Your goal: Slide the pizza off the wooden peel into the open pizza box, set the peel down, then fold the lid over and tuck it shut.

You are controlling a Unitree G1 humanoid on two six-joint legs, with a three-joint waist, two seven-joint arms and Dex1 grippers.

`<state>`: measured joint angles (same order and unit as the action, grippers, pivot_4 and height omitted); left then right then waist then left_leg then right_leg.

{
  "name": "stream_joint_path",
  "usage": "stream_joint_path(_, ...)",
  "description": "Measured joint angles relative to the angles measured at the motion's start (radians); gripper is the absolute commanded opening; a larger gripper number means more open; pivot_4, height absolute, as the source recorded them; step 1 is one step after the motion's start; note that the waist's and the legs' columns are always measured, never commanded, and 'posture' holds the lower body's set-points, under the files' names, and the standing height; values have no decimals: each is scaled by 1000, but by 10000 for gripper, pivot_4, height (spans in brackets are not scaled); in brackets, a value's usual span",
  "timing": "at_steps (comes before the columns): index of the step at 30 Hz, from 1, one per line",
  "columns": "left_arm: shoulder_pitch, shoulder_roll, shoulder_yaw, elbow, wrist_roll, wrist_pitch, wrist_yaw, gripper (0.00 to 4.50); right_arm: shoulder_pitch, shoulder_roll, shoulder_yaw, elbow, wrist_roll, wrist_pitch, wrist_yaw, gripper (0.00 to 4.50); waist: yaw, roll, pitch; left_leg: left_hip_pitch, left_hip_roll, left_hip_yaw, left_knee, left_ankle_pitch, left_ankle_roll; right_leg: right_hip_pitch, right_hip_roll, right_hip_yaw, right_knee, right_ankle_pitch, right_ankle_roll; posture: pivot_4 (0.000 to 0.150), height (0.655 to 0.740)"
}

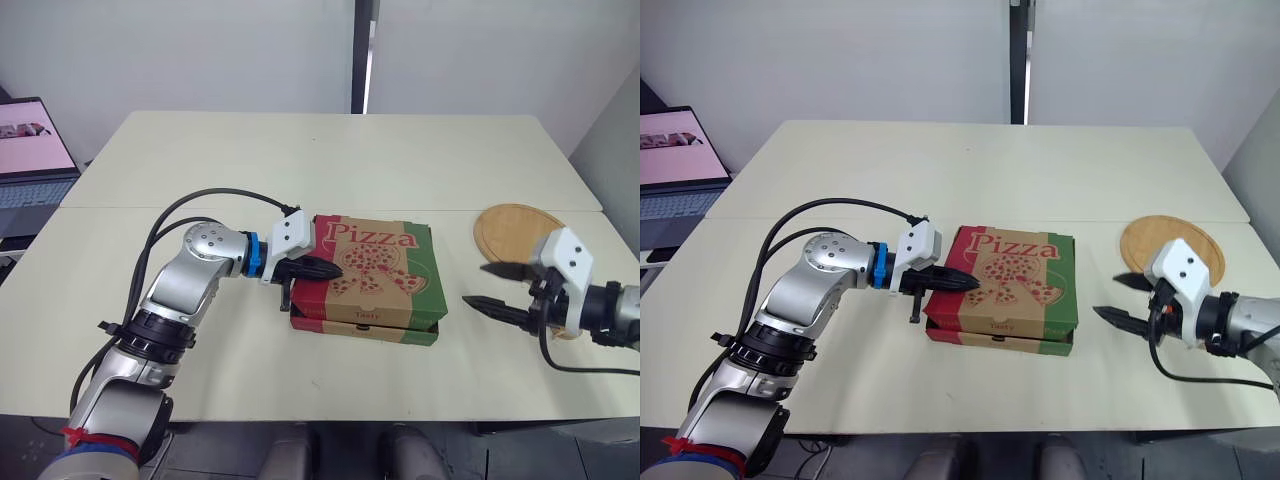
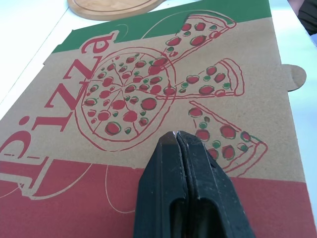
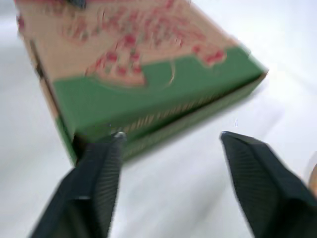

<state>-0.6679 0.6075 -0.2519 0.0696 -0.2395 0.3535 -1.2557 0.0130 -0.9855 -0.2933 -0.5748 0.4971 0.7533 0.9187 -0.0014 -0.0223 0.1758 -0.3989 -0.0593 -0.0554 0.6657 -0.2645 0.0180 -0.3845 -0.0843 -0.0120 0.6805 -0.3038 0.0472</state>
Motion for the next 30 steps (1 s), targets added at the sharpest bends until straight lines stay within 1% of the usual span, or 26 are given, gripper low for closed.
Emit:
stream_joint_path(3, -1, 0, 0, 6, 1, -9, -1, 0, 30, -6, 66, 21, -55, -80, 18, 11945, -1, 0, 0, 0, 0, 0, 0, 0, 0, 0, 0, 0, 0, 0, 0, 1500, 7281)
stream_joint_path(6, -2, 0, 0, 8, 1, -11, -2, 0, 29, 8, 125, 45, -88, -139, 22, 775, -1, 0, 0, 0, 0, 0, 0, 0, 0, 0, 0, 0, 0, 0, 0, 1500, 7281)
stream_joint_path(13, -5, -2, 0, 11, 2, -12, -1, 0, -26, 58, 203, 61, -81, -166, 20, 304, 0, 0, 0, 0, 0, 0, 1, 0, 0, 0, 0, 0, 0, 0, 0, 1500, 7281)
stream_joint_path(23, -5, -2, 0, 15, 6, -11, 0, 0, -47, 105, 193, 60, -3, -104, 14, 304, 0, 0, 0, 0, 0, -1, 0, 0, 0, 0, 0, 0, 0, 0, 0, 1500, 7281)
stream_joint_path(27, -5, -3, 0, 18, 7, -11, -1, 0, -22, 106, 199, 60, -11, -116, 14, 304, -1, 0, 0, 0, 0, 0, 0, 0, 0, 0, 0, 0, 0, 0, 0, 1500, 7281)
stream_joint_path(30, -5, -5, 0, 19, 10, -11, -1, 0, -3, 91, 216, 72, -60, -165, 16, 304, -1, 0, 0, 0, 0, 0, 0, 0, 0, 0, 0, 0, 0, 0, 0, 1500, 7281)
